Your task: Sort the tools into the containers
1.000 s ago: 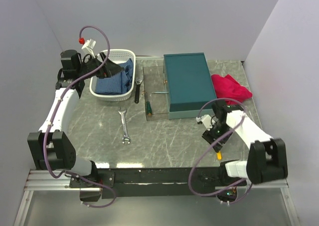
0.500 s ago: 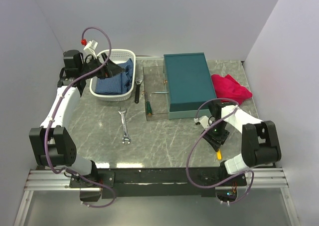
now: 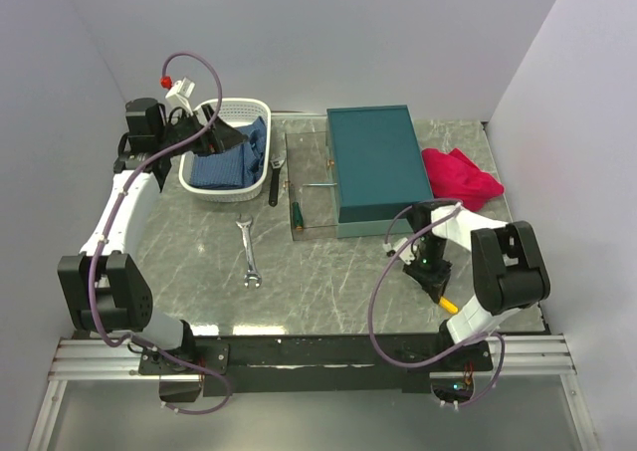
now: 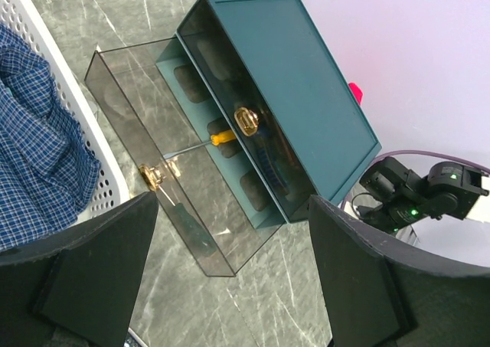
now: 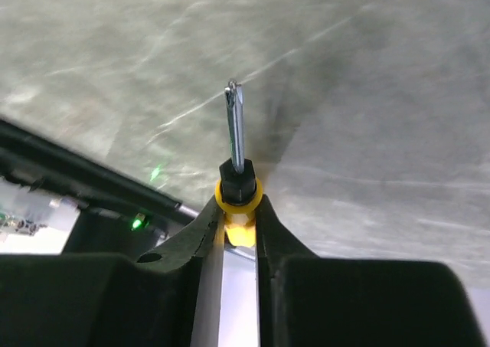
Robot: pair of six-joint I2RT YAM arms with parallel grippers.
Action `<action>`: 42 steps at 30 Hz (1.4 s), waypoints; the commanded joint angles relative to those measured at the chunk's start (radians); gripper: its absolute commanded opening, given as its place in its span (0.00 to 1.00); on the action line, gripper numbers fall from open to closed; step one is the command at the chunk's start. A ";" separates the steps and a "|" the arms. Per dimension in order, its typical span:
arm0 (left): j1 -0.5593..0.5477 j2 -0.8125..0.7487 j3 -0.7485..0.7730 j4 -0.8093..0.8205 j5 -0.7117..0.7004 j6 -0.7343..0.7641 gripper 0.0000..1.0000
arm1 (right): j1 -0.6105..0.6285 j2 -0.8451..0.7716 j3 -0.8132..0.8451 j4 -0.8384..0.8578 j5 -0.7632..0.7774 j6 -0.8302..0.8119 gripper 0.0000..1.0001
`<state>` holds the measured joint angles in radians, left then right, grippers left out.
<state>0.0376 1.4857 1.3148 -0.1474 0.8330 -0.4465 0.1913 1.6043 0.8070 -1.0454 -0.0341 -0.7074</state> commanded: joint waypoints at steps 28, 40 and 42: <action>0.120 -0.344 -0.181 -0.029 -0.094 -0.003 0.86 | 0.524 0.462 1.469 0.001 -0.012 0.755 0.00; 0.146 -0.358 -0.201 -0.047 -0.084 -0.015 0.86 | 0.487 0.628 1.434 -0.008 0.033 0.803 0.00; 0.147 -0.352 -0.201 -0.049 -0.087 -0.018 0.86 | 0.478 0.649 1.443 -0.013 0.033 0.796 0.08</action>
<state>0.1783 1.1378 1.1168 -0.2077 0.7395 -0.4721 0.7033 2.2166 2.2265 -1.0626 -0.0303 0.0692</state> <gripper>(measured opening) 0.857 0.245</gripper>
